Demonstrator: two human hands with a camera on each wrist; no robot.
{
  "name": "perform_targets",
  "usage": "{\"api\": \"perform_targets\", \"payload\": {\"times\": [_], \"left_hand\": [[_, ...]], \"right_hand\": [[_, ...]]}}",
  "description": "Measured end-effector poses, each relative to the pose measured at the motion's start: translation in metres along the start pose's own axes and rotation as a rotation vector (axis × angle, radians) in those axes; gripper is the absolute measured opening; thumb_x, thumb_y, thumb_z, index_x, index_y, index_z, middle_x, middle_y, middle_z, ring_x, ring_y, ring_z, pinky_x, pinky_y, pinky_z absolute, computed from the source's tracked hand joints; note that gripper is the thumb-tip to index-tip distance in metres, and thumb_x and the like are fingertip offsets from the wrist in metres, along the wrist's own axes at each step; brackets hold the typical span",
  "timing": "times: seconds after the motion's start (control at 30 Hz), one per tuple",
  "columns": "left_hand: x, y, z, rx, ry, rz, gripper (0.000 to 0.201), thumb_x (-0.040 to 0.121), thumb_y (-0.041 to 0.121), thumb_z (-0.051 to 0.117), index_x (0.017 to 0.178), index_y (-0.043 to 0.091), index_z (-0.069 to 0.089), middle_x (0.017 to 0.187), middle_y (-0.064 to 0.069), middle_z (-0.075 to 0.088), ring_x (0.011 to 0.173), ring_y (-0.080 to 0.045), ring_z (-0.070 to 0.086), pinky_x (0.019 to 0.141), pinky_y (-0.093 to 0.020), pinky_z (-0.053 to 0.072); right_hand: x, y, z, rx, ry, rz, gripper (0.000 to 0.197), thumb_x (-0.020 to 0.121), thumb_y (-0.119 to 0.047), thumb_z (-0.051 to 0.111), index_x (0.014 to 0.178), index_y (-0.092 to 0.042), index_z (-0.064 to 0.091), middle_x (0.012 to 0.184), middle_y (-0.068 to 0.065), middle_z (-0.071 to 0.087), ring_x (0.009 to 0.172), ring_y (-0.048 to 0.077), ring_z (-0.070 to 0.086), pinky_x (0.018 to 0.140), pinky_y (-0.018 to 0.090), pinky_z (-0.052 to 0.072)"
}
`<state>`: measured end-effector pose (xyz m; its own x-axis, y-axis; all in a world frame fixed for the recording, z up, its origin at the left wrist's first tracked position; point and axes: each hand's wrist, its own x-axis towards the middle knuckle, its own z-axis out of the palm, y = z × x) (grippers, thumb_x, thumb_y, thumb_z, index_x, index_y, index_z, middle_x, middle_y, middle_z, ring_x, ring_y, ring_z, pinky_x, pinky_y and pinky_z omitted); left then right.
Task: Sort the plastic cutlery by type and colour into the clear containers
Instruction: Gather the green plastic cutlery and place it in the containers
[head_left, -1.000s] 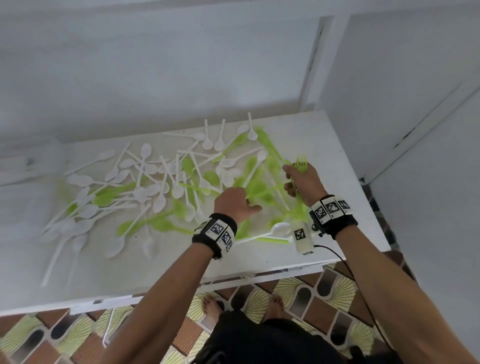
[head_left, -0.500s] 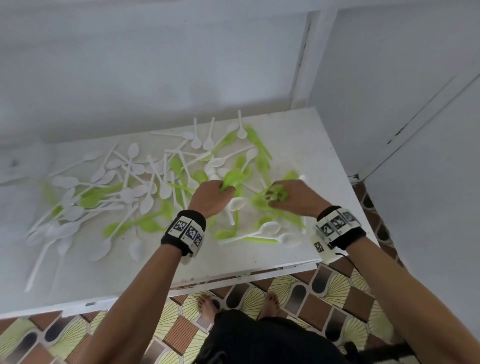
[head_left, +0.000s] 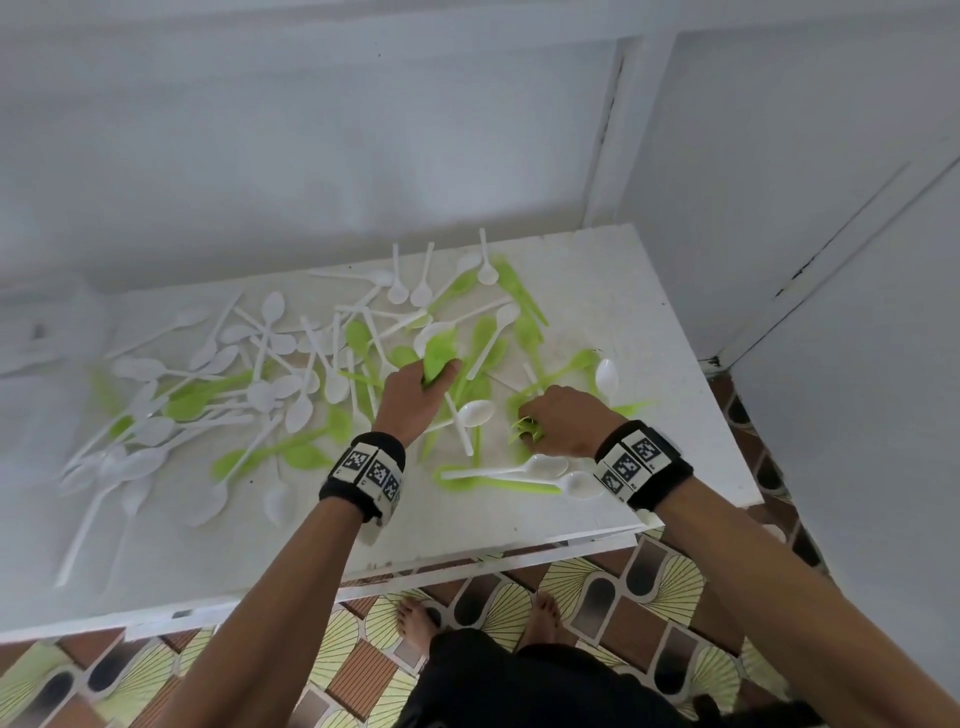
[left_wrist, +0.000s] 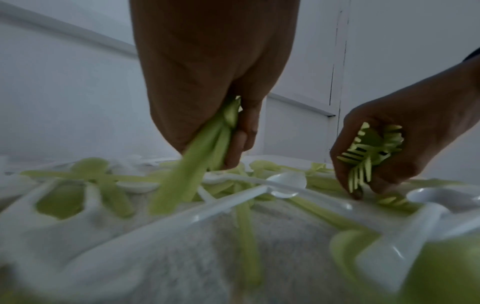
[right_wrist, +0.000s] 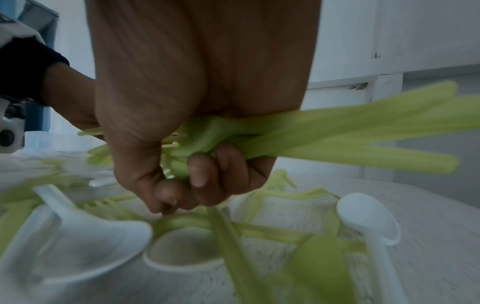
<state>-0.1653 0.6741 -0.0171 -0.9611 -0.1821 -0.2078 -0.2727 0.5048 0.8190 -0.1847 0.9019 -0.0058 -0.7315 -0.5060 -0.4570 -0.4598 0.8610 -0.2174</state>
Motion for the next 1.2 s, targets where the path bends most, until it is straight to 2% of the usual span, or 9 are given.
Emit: {"api": "perform_targets", "payload": {"times": [0.13,0.23,0.43,0.57,0.7,0.77,0.87,1.07,1.2], "left_hand": [[0.018,0.024,0.027,0.164,-0.124,0.155,0.032,0.094,0.042,0.066,0.086,0.011,0.069,0.078,-0.006,0.069,0.078,-0.025,0.065,0.069,-0.037,0.048],[0.037,0.049,0.060,0.311,-0.180,0.220,0.034,0.093,0.044,0.066,0.094,0.011,0.071,0.086,-0.007,0.069,0.082,-0.025,0.063,0.069,-0.033,0.043],[0.055,0.077,0.115,0.421,-0.327,0.174,0.031,0.079,0.042,0.080,0.095,0.017,0.072,0.093,-0.002,0.066,0.090,-0.022,0.064,0.081,-0.035,0.052],[0.061,0.075,0.123,0.500,-0.296,0.127,0.023,0.082,0.032,0.072,0.083,0.012,0.061,0.083,-0.001,0.057,0.086,-0.026,0.061,0.073,-0.035,0.049],[0.065,0.075,0.103,0.354,-0.221,0.106,0.026,0.080,0.029,0.070,0.062,0.019,0.053,0.066,0.000,0.058,0.074,-0.028,0.064,0.060,-0.031,0.042],[0.069,0.078,0.087,0.311,-0.172,0.120,0.025,0.081,0.034,0.069,0.065,0.020,0.057,0.069,-0.003,0.062,0.074,-0.029,0.063,0.063,-0.031,0.042],[0.073,0.079,0.061,0.251,-0.106,0.147,0.029,0.081,0.044,0.062,0.074,0.016,0.063,0.074,-0.004,0.064,0.072,-0.025,0.058,0.064,-0.032,0.042],[0.063,0.066,0.029,0.025,-0.009,0.068,0.025,0.088,0.025,0.058,0.074,0.008,0.069,0.048,0.014,0.057,0.046,0.001,0.049,0.056,-0.025,0.036],[0.054,0.056,0.018,-0.023,-0.022,0.073,0.025,0.089,0.026,0.056,0.068,0.012,0.059,0.058,0.007,0.060,0.052,-0.008,0.053,0.059,-0.029,0.042]], "right_hand": [[-0.005,0.005,-0.005,-0.010,-0.063,-0.001,0.040,0.085,-0.032,0.064,0.124,-0.022,0.057,0.093,0.002,0.047,0.099,0.030,0.060,0.076,0.035,0.049],[-0.011,0.011,-0.006,-0.040,-0.067,-0.002,0.047,0.085,-0.029,0.065,0.131,-0.023,0.056,0.099,0.006,0.050,0.100,0.032,0.060,0.079,0.036,0.051],[-0.018,0.020,-0.003,-0.048,-0.018,-0.070,0.031,0.091,-0.029,0.062,0.119,-0.018,0.066,0.113,0.007,0.065,0.105,0.027,0.062,0.072,0.030,0.041],[-0.018,0.023,-0.005,0.040,0.060,-0.170,0.028,0.094,-0.024,0.063,0.118,-0.011,0.067,0.113,0.007,0.068,0.102,0.027,0.063,0.073,0.031,0.042],[-0.022,0.030,-0.013,0.441,0.189,-0.226,0.034,0.089,-0.028,0.077,0.119,-0.014,0.070,0.101,0.000,0.071,0.087,0.009,0.061,0.080,0.023,0.047],[-0.024,0.033,-0.020,0.705,0.276,-0.191,0.025,0.085,-0.027,0.082,0.104,-0.015,0.073,0.087,-0.009,0.069,0.076,0.001,0.058,0.074,0.018,0.045],[-0.022,0.036,-0.033,1.168,0.343,-0.109,0.020,0.088,-0.017,0.078,0.087,-0.006,0.062,0.070,-0.007,0.055,0.057,0.013,0.045,0.053,0.024,0.036],[-0.010,0.052,-0.045,1.820,0.324,0.102,0.013,0.095,-0.026,0.068,0.085,-0.019,0.063,0.086,0.001,0.058,0.051,0.013,0.041,0.046,0.023,0.027],[-0.013,0.054,-0.049,1.805,0.317,0.275,0.009,0.097,-0.026,0.061,0.090,-0.020,0.057,0.087,0.003,0.070,0.053,0.013,0.047,0.044,0.020,0.031]]}}
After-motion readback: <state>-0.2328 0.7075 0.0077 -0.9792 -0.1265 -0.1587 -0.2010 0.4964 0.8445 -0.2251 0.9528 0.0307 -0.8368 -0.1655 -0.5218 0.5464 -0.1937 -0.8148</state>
